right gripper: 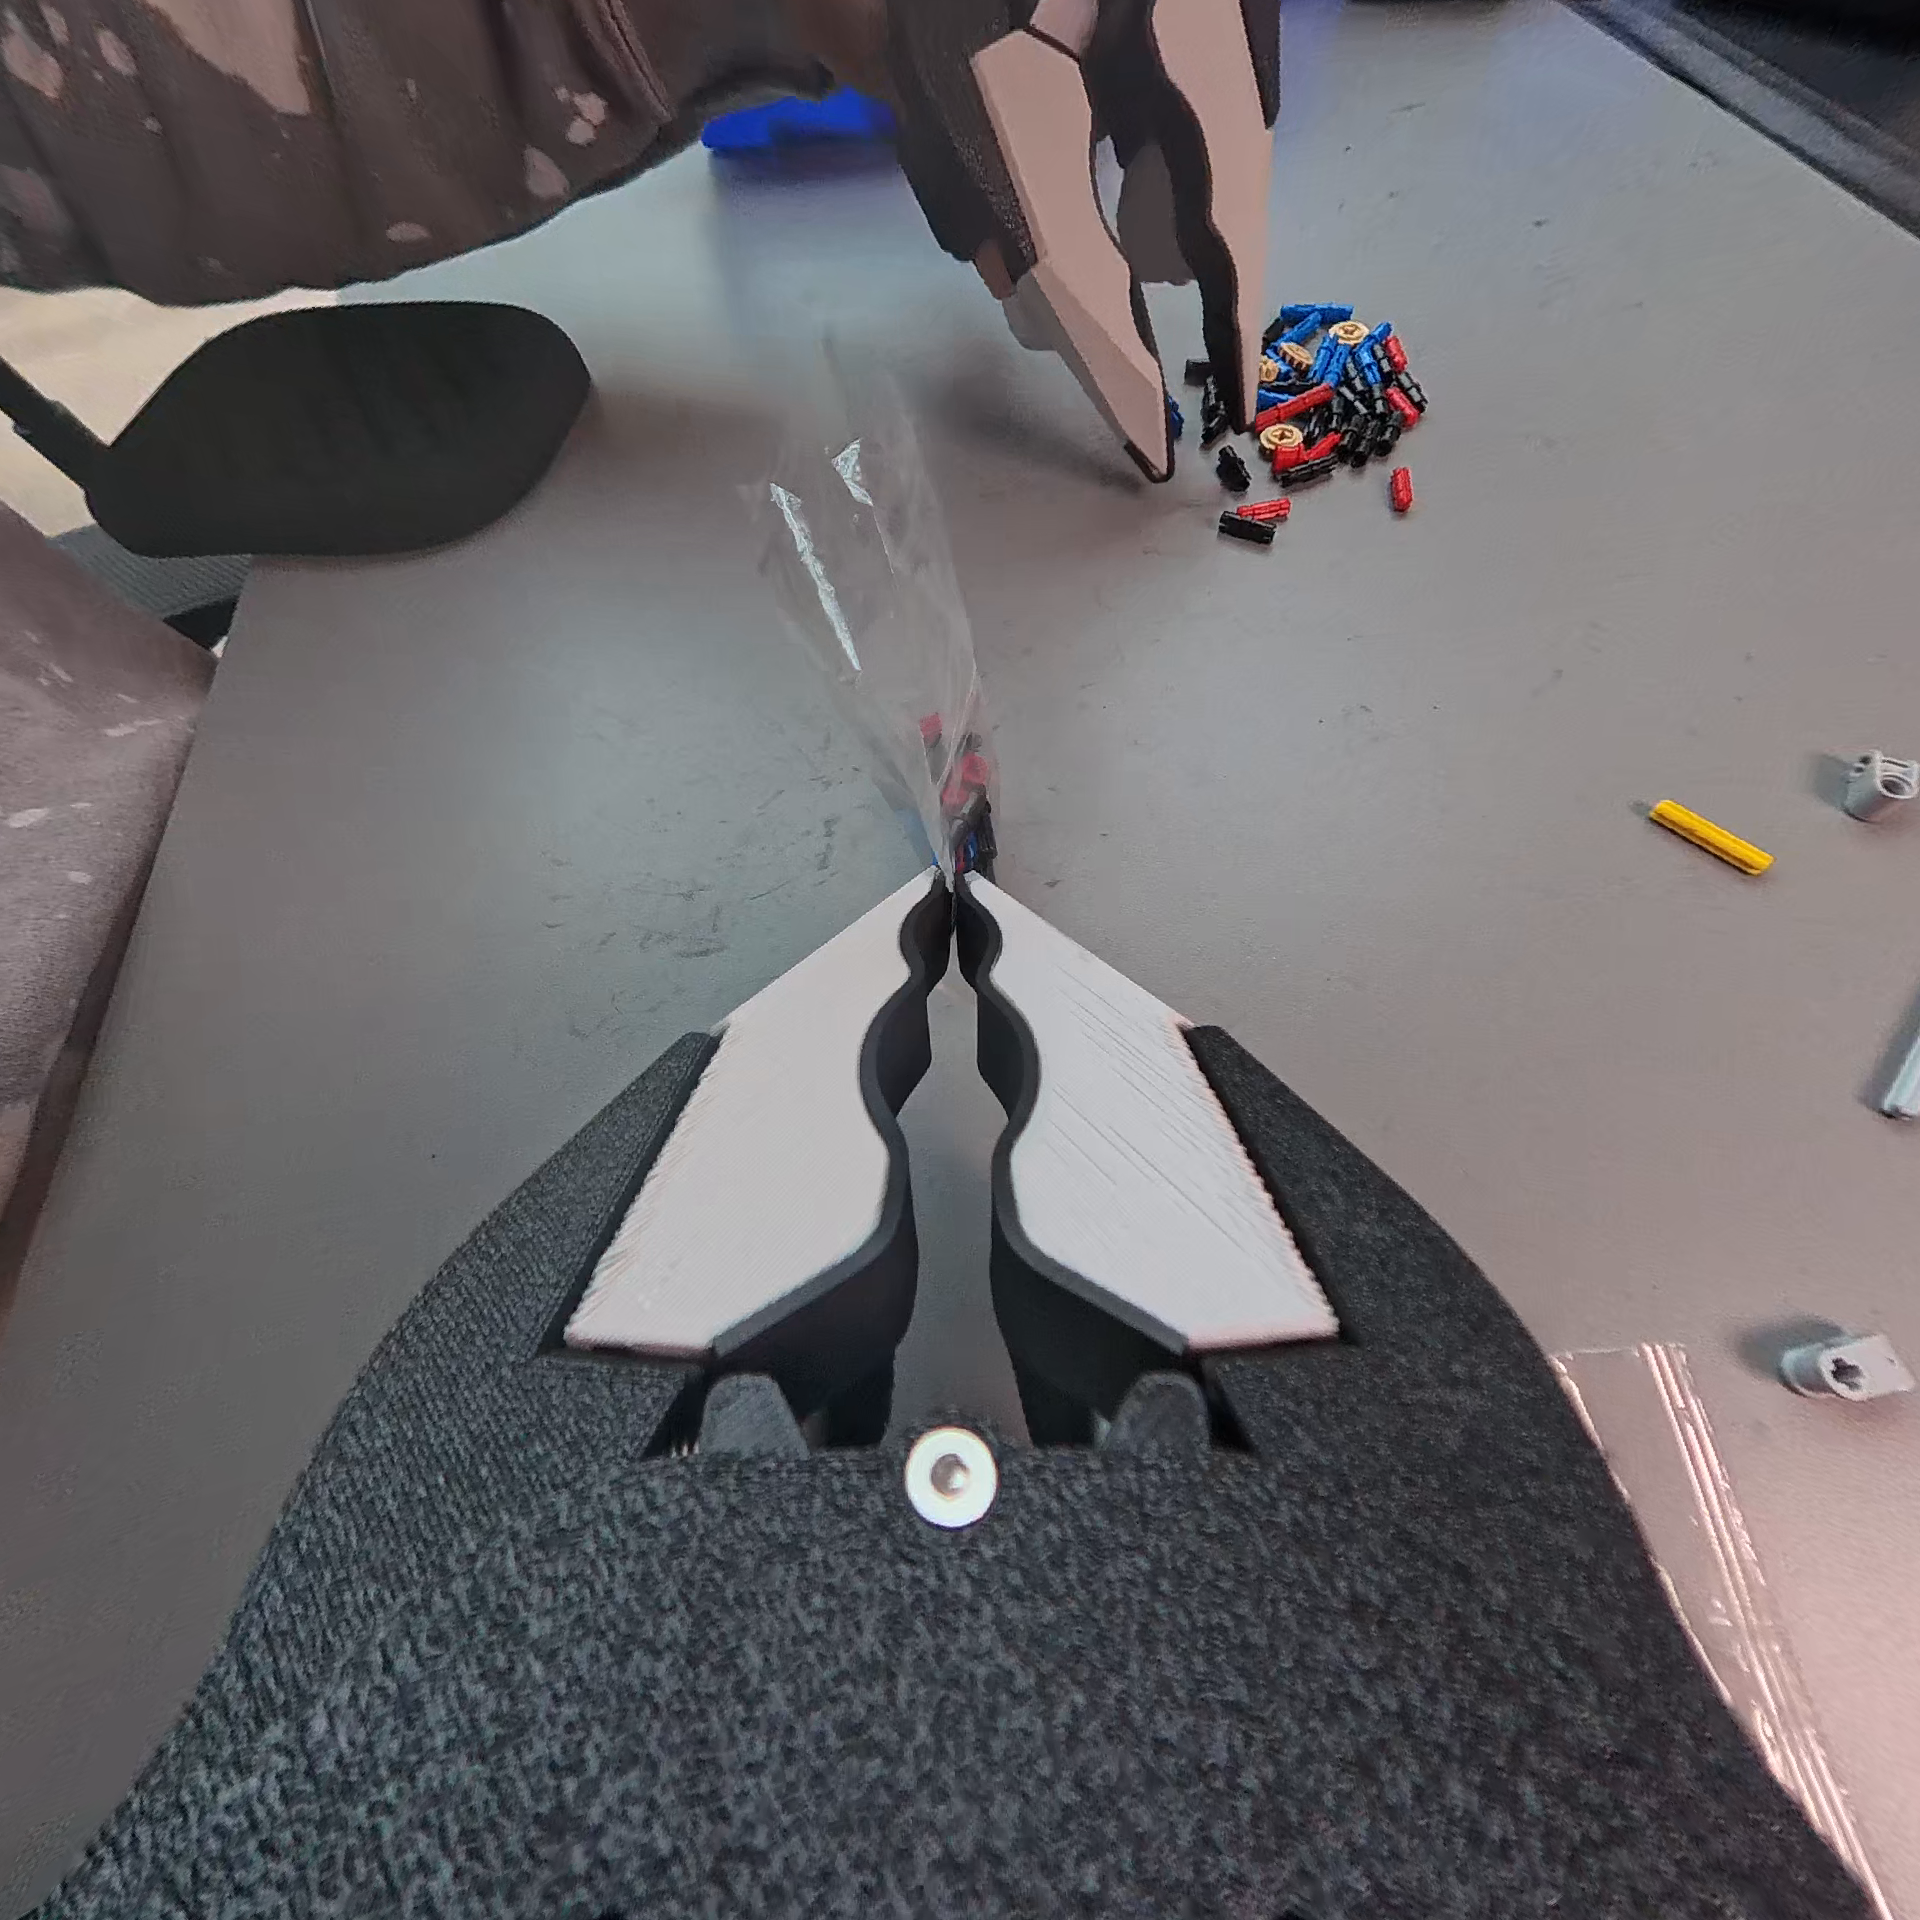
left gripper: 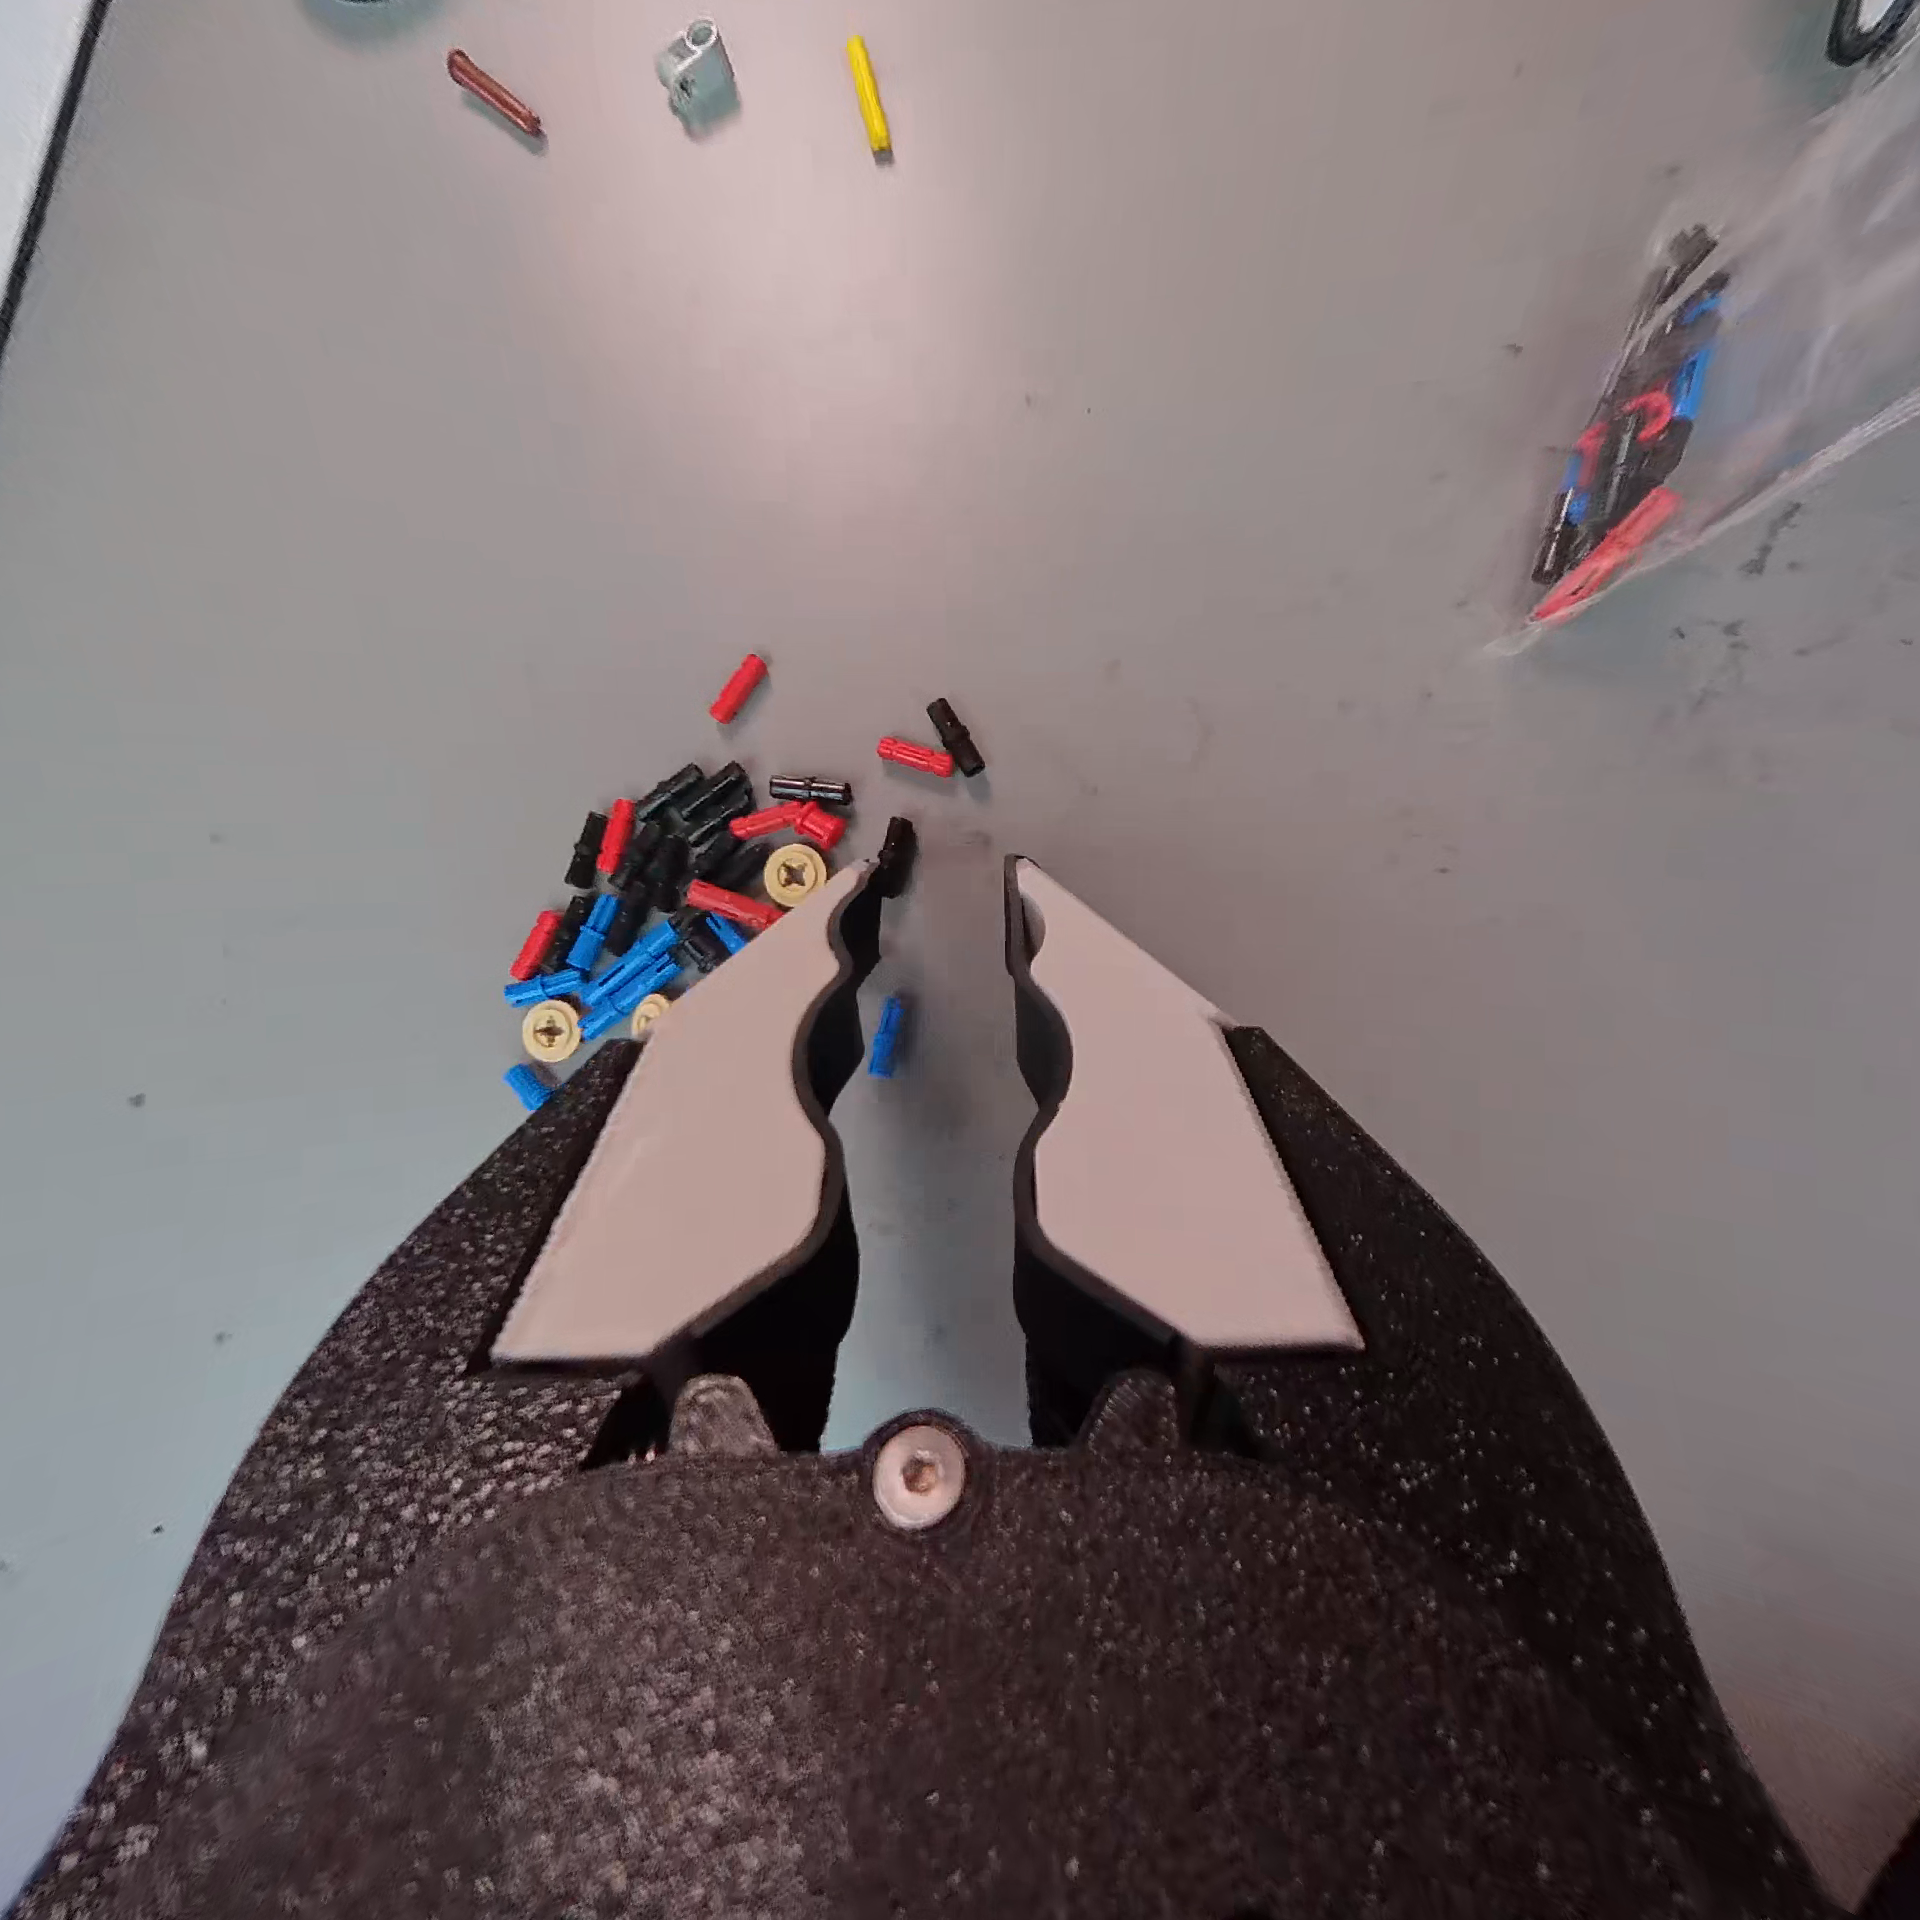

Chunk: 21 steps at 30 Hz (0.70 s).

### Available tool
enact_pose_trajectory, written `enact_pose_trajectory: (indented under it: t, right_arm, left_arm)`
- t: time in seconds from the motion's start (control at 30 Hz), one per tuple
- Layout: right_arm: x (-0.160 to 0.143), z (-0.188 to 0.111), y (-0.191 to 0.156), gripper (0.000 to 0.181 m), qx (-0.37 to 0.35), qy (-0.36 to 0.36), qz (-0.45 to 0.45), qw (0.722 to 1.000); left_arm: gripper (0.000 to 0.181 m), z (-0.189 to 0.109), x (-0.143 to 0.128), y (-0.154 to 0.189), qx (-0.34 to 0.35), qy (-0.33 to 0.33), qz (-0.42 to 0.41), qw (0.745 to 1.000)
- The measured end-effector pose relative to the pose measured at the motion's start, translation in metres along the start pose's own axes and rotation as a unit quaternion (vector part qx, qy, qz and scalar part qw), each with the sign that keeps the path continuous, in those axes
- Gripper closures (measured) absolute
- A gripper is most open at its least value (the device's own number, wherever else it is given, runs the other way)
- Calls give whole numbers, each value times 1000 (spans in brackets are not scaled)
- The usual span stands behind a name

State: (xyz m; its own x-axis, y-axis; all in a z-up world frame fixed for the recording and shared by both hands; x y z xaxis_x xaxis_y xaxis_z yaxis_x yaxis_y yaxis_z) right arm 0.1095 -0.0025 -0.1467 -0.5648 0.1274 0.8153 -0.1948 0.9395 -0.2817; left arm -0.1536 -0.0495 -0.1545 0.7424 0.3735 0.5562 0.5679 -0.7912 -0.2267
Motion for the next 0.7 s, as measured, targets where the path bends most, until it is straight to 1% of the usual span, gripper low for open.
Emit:
enact_pose_trajectory:
  t: [0.13, 0.23, 0.33, 0.43, 0.5, 0.53, 0.57, 0.63, 0.67, 0.7]
  right_arm:
    - [0, 0, 0, 181, 3, -1, 2, 1000]
    - [0, 0, 1, 181, 5, -1, 4, 1000]
    - [0, 0, 1, 181, 5, -2, 5, 1000]
    - [0, 1, 1, 181, 4, -4, 7, 1000]
    - [0, 1, 2, 181, 3, -6, 10, 1000]
    - [0, 1, 2, 181, 5, -6, 14, 1000]
    - [0, 1, 2, 181, 6, -6, 16, 1000]
    - [1, 2, 1, 181, 7, -5, 16, 1000]
    - [1, 2, 1, 181, 7, -5, 15, 1000]
    - [1, 3, 1, 181, 8, -5, 15, 1000]
  left_arm:
    - [156, 6, -2, -5, -13, -5, -7, 1000]
    - [163, 8, -2, -8, -32, -4, -14, 999]
    - [165, 9, -2, -12, -47, -4, -25, 999]
    - [175, 10, -2, -14, -46, -8, -29, 999]
    - [176, 8, 3, -9, -42, 2, -18, 999]
    - [176, 3, 11, -4, -40, 29, -17, 999]
    - [176, -5, 23, 2, -42, 70, -20, 996]
    - [176, -29, 55, 17, -53, 166, -14, 985]
    - [176, -42, 71, 27, -64, 202, -4, 977]
    - [176, -53, 84, 37, -80, 223, 8, 972]
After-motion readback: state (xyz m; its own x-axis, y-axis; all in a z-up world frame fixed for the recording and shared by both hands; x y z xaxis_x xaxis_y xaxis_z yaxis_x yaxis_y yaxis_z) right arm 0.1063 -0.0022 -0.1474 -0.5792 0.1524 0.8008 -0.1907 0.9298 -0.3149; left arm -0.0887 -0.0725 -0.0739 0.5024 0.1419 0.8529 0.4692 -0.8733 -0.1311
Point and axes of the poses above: each gripper's, where its closed fingertips meet, z out along the fingers, x out of its top, y = z × x across the jaws, the point moved 8 cm from there along -z, back along the fingers, and after that the axes turned 12 degrees about z, right-handed, at the moved point
